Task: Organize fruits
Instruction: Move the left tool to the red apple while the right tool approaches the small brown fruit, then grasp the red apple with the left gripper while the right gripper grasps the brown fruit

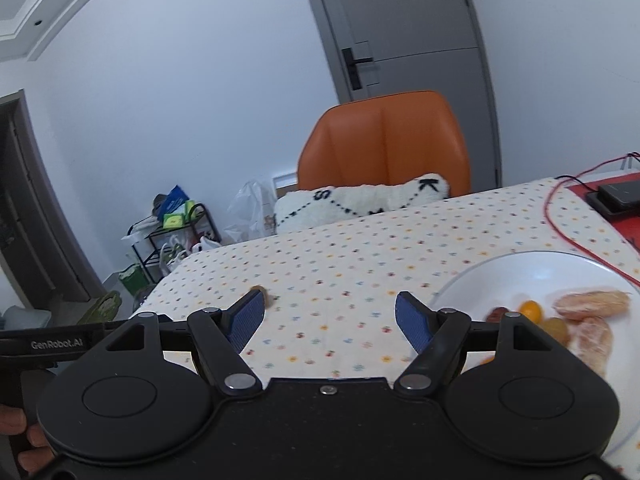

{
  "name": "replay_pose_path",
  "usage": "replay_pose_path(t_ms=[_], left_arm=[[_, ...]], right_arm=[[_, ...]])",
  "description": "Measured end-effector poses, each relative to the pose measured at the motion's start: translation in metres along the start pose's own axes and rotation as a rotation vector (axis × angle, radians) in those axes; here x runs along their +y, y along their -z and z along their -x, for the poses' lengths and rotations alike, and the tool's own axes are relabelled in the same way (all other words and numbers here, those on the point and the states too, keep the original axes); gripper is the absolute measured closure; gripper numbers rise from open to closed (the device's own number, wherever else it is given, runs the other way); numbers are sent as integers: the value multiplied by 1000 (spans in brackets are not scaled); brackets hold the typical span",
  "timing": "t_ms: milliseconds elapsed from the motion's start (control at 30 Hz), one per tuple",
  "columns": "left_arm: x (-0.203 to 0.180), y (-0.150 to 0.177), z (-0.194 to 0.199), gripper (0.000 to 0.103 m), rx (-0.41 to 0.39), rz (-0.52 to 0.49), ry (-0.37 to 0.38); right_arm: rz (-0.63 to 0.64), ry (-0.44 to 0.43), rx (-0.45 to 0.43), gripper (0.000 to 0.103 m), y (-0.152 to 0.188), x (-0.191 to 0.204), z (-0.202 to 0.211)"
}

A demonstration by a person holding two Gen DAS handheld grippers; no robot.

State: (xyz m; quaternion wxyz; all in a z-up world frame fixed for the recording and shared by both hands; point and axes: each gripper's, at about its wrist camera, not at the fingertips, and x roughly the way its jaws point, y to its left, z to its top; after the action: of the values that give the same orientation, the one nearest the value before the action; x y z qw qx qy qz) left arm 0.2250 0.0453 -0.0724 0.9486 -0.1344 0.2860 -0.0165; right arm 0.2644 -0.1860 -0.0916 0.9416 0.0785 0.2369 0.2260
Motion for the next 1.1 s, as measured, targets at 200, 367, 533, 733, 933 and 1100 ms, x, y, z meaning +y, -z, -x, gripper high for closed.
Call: replay_pose_path(t_ms=[200,367,533,733,933,1100], left_arm=[[15,-2,-7,21,3,17,-8],[23,-5,-19,29,12,23,-16],[28,-9,-36,36,33,45,-24],[33,-10,-61,44,67,47,-46],[41,-7,-85,54,100,58,-85],[46,-6,-94,70,107,57,-104]], right_arm=[[21,-27,23,32,-2,16,-16],[45,-49,52,35,-6,25,-30],[61,-72,80,42,-10,31,-47],[62,-104,115,50,-11,35,-74],[69,-133,159,55,-10,38,-108],[83,-154,195,55,-7,44,-135]])
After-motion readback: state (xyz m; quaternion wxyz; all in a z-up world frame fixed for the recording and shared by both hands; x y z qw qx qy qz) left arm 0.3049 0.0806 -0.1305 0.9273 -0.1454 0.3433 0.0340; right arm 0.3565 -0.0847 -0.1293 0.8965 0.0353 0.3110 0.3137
